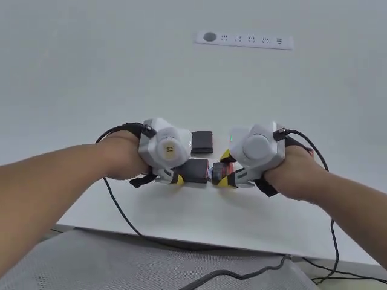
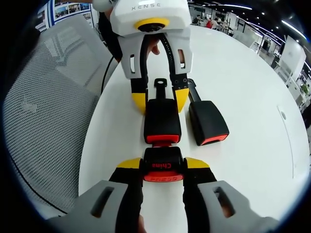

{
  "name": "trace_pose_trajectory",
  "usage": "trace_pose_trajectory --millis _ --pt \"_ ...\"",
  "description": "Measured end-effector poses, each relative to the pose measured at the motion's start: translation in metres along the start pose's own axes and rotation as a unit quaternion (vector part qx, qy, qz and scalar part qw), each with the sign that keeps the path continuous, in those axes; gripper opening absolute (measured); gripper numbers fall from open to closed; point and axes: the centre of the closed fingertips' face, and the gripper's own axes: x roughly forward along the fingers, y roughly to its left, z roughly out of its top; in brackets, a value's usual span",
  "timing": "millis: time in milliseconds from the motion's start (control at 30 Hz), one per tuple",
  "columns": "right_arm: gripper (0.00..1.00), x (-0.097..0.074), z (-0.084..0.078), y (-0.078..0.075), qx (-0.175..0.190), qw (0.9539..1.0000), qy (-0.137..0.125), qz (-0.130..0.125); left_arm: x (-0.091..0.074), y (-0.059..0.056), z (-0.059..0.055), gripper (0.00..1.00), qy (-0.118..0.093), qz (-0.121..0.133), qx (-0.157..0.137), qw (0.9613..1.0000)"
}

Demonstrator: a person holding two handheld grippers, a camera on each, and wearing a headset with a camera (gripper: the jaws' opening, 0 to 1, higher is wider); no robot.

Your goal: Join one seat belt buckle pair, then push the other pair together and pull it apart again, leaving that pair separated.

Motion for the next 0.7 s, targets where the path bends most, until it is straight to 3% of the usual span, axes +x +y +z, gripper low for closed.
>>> trace_pose_trajectory --millis 200,333,700 --pt "0.3 0.0 0.0 0.002 0.002 0.9999 -0.004 0.011 -0.002 -0.003 -0.001 0.33 0.007 0.0 0.005 1.0" --pt "0.31 -0.001 0.002 0.003 0.0 0.9999 -0.008 0.007 -0.005 -0.001 0.002 0.4 -0.003 0.008 0.006 0.9999" --pt "0.3 -0.023 0.012 0.001 0.039 0.9983 -0.042 -0.01 -0.032 0.007 0.027 0.4 -0.04 0.023 -0.014 0.9988"
